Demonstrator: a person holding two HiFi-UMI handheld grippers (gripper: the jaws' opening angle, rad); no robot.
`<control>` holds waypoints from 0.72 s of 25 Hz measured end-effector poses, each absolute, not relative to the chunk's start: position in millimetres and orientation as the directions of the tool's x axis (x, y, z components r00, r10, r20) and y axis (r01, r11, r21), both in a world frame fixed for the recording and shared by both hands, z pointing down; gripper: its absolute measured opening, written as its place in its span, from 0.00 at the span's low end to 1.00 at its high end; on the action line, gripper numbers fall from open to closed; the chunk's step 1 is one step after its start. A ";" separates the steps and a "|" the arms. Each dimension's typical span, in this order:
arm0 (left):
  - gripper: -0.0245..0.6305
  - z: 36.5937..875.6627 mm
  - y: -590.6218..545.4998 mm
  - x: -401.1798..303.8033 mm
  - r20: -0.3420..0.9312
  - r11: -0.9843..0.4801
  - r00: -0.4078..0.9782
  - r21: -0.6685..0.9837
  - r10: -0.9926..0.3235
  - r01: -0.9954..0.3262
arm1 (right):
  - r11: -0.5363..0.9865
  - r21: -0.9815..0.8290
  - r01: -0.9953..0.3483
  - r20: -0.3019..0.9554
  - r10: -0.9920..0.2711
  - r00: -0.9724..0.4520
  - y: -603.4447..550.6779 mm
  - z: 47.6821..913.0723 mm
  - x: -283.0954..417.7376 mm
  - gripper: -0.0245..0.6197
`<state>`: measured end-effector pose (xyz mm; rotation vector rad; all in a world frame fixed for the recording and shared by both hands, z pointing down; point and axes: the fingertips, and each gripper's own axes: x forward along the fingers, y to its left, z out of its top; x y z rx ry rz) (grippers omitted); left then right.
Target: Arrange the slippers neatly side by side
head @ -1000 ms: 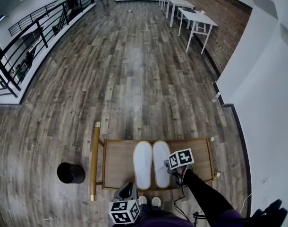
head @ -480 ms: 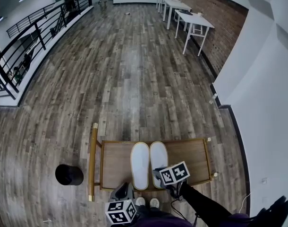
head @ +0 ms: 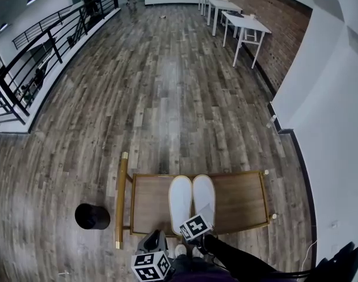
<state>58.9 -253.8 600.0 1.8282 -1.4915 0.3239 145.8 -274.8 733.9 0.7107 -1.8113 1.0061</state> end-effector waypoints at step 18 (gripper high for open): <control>0.10 598.3 -255.7 62.9 0.605 -0.072 0.308 0.382 -0.734 -0.921 | 0.520 -0.321 -0.791 0.913 -0.052 -0.404 -277.1 728.2 153.1 0.04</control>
